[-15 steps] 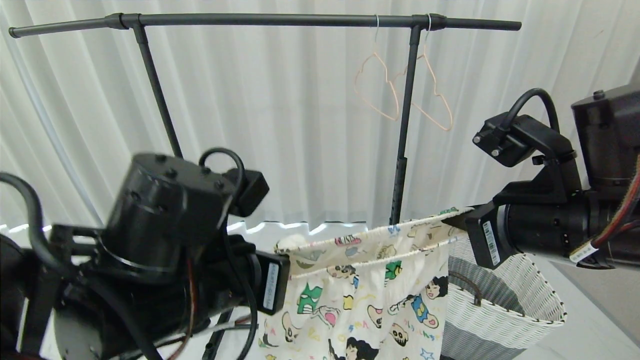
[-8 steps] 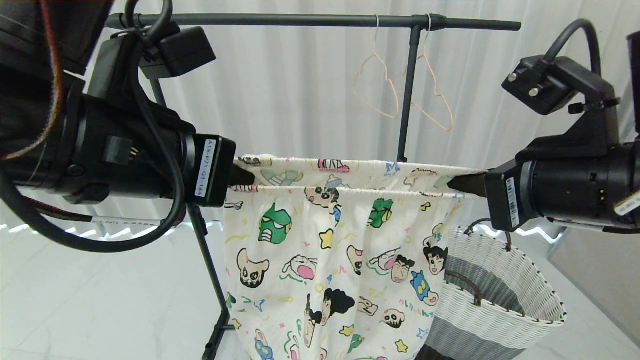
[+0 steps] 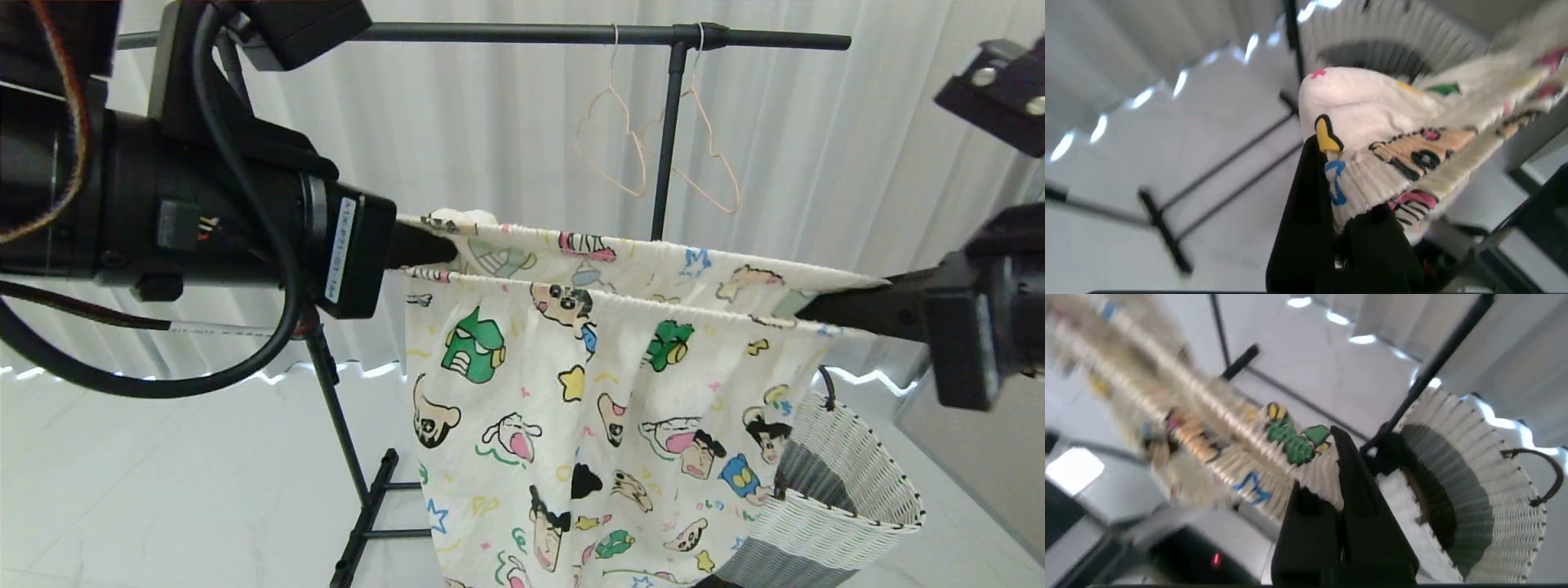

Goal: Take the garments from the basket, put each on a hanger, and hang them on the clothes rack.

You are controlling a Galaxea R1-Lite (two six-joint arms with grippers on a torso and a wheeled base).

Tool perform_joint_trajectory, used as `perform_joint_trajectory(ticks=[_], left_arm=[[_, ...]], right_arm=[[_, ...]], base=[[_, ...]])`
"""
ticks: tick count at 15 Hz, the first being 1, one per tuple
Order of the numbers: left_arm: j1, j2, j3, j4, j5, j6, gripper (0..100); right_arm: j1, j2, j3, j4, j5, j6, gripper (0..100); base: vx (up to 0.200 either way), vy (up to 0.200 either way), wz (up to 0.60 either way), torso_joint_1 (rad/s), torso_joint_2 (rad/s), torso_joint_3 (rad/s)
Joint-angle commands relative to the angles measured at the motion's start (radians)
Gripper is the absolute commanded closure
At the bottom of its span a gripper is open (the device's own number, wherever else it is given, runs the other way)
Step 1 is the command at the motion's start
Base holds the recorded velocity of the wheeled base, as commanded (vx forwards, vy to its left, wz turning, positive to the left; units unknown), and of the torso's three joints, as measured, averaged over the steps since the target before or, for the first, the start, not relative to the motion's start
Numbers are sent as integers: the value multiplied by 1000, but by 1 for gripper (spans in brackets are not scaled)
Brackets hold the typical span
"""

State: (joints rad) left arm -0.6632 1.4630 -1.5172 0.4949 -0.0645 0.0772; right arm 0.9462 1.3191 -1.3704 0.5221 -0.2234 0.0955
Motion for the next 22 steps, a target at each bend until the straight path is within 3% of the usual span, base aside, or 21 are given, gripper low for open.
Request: perform_joint_trajectory(ticks=[1, 4, 9, 10, 12, 14, 15, 16, 17, 19, 22], left_arm=[[-1, 28, -3, -55, -35, 38, 100], [-10, 40, -6, -88, -55, 56, 100], [-13, 14, 2, -81, -52, 50, 100], [-13, -3, 8, -62, -51, 47, 100], [-35, -59, 6, 86, -51, 16, 100], [-92, -108, 11, 244, -51, -113, 100], [-118, -112, 9, 274, -49, -186, 100], [-177, -115, 9, 291, -40, -347, 100], [-220, -113, 9, 291, -21, -445, 100], [-260, -110, 12, 291, 28, -513, 100], [-263, -112, 12, 291, 32, -511, 100]], right_arm=[[114, -98, 10, 75, 6, 6, 100], [171, -83, 30, 75, 4, 15, 100], [154, -77, 27, 72, 1, 16, 100], [123, -61, 10, 62, 6, 15, 100], [69, -11, -49, 29, 26, 16, 100], [33, 57, -134, 24, 79, 15, 100], [29, 75, -159, 24, 87, 15, 100], [28, 109, -203, 24, 90, 15, 100], [28, 127, -228, 24, 90, 15, 100], [28, 135, -237, 24, 90, 15, 100], [28, 135, -234, 26, 90, 15, 100]], base=[[0, 0, 0, 0, 0, 0], [0, 0, 0, 0, 0, 0], [0, 0, 0, 0, 0, 0], [0, 0, 0, 0, 0, 0], [0, 0, 0, 0, 0, 0], [0, 0, 0, 0, 0, 0], [0, 0, 0, 0, 0, 0], [0, 0, 0, 0, 0, 0], [0, 0, 0, 0, 0, 0], [0, 0, 0, 0, 0, 0], [0, 0, 0, 0, 0, 0]])
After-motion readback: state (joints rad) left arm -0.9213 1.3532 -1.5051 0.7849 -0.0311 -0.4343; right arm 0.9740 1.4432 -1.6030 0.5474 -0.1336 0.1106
